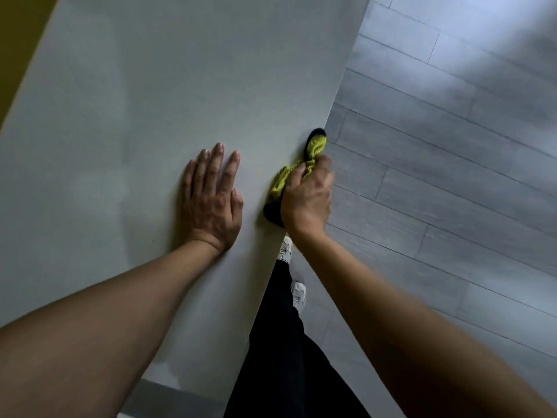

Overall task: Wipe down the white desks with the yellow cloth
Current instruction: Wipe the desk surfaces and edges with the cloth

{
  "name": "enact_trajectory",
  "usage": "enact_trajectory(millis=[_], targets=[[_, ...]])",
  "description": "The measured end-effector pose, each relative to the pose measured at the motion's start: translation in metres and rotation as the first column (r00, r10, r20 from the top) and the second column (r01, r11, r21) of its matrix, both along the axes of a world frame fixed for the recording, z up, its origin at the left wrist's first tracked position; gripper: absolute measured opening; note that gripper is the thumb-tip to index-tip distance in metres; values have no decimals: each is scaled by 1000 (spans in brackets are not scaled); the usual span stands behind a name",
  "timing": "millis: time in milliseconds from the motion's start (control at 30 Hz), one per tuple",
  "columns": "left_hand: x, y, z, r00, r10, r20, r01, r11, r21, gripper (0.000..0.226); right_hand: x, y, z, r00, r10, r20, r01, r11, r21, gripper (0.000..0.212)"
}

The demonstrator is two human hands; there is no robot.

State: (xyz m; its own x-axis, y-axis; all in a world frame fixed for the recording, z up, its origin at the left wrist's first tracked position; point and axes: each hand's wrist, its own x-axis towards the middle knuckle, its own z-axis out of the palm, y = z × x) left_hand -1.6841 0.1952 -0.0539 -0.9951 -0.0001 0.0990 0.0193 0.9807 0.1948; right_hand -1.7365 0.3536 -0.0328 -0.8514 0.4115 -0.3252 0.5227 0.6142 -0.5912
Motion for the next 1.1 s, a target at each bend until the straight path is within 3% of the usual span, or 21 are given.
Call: enact_trajectory(millis=[133,333,467,767,900,1100], targets=[[0,-2,-1,1000,7,-27,-7,1000,1,63,-64,7,-2,998,-64,-6,64,998,-22,38],[3,-2,-2,999,4,-44,-4,1000,4,63,-135,25,1,1000,-11,-29,12,1000,26,43],[3,-2,1,999,2,-39,-1,1000,7,63,-99,16,1,999,-6,-35,6,1000,20,44],[5,-1,11,999,2,46,-2,1000,-10,60,141,-29,18,997,32,66,-24,993,-118,41],[5,1,14,996,12,84,-10,1000,-22,61,130,-25,16,996,45,74,-38,995,-91,45],[5,2,16,993,18,114,-15,1000,-26,63,17,-9,5,999,-45,17,45,998,-49,43]])
